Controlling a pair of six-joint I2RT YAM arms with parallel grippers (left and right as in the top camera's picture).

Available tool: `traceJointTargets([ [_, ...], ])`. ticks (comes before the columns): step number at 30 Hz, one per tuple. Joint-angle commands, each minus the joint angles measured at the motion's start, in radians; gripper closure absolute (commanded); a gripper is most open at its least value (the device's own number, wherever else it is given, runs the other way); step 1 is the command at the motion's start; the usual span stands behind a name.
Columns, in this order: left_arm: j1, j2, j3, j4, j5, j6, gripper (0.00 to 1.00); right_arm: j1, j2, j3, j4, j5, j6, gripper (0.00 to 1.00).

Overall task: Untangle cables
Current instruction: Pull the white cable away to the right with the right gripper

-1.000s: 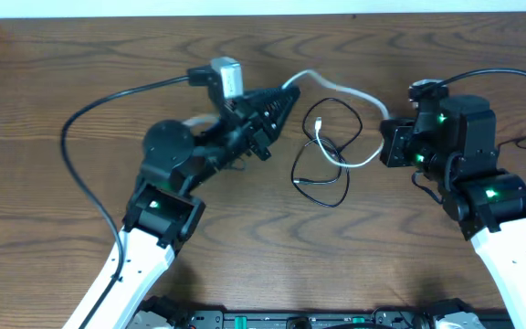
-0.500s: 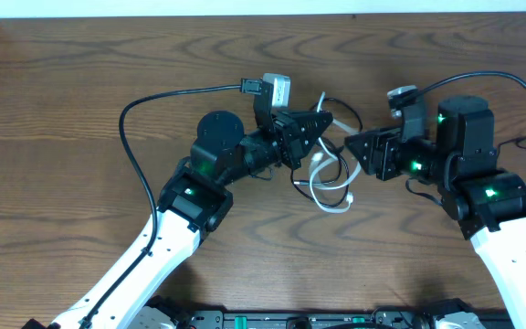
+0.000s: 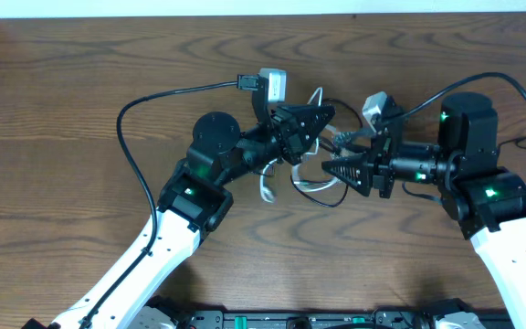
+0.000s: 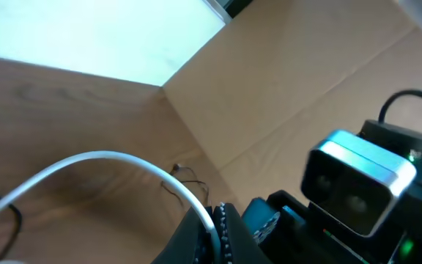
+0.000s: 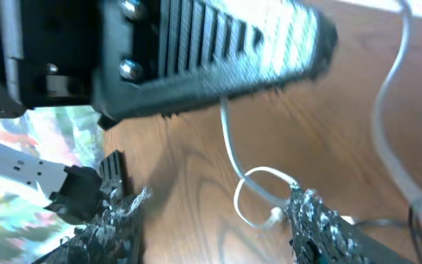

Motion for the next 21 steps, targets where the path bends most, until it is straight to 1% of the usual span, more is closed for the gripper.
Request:
traceJointTargets([
  [1, -0.016, 0.004, 0.016, 0.009, 0.014, -0.124, 0.92, -0.002, 0.008, 0.009, 0.037, -0.037, -0.031, 0.41],
  [3, -0.026, 0.004, 0.016, 0.014, 0.014, -0.157, 0.92, -0.002, 0.011, 0.009, 0.052, -0.037, -0.031, 0.42],
  [7, -0.048, 0.004, 0.016, 0.072, 0.014, -0.203, 0.92, -0.002, 0.018, 0.009, 0.059, -0.037, -0.031, 0.44],
  [10, -0.060, 0.004, 0.016, 0.114, 0.013, -0.229, 0.92, -0.002, 0.025, 0.009, 0.058, -0.037, -0.030, 0.53],
  [12, -0.060, 0.004, 0.016, 0.112, 0.014, -0.236, 0.92, -0.002, 0.026, 0.009, 0.059, -0.037, -0.030, 0.62],
  [13, -0.060, 0.004, 0.016, 0.103, 0.013, -0.236, 0.92, -0.002, 0.026, 0.009, 0.059, -0.037, -0.030, 0.70],
  [14, -0.060, 0.004, 0.015, 0.096, 0.013, -0.236, 0.92, -0.002, 0.026, 0.009, 0.059, -0.037, -0.030, 0.75],
  [15, -0.060, 0.004, 0.015, 0.072, 0.013, -0.234, 0.92, -0.002, 0.026, 0.009, 0.059, -0.037, -0.030, 0.87],
  [17, -0.060, 0.006, 0.015, 0.045, 0.013, -0.214, 0.91, -0.002, 0.026, 0.009, 0.059, -0.037, -0.030, 0.96],
  [18, -0.060, 0.009, 0.015, 0.033, 0.013, -0.200, 0.89, -0.002, 0.026, 0.009, 0.059, -0.037, -0.030, 0.99],
  [19, -0.060, 0.010, 0.015, 0.021, 0.013, -0.187, 0.87, -0.002, 0.026, 0.009, 0.059, -0.037, -0.030, 0.99],
  [20, -0.060, 0.015, 0.015, -0.010, 0.013, -0.145, 0.75, -0.003, 0.026, 0.009, 0.058, -0.009, -0.029, 0.99],
  [21, -0.060, 0.015, 0.014, -0.033, 0.013, -0.121, 0.69, -0.002, 0.026, 0.009, 0.054, 0.019, -0.029, 0.99],
])
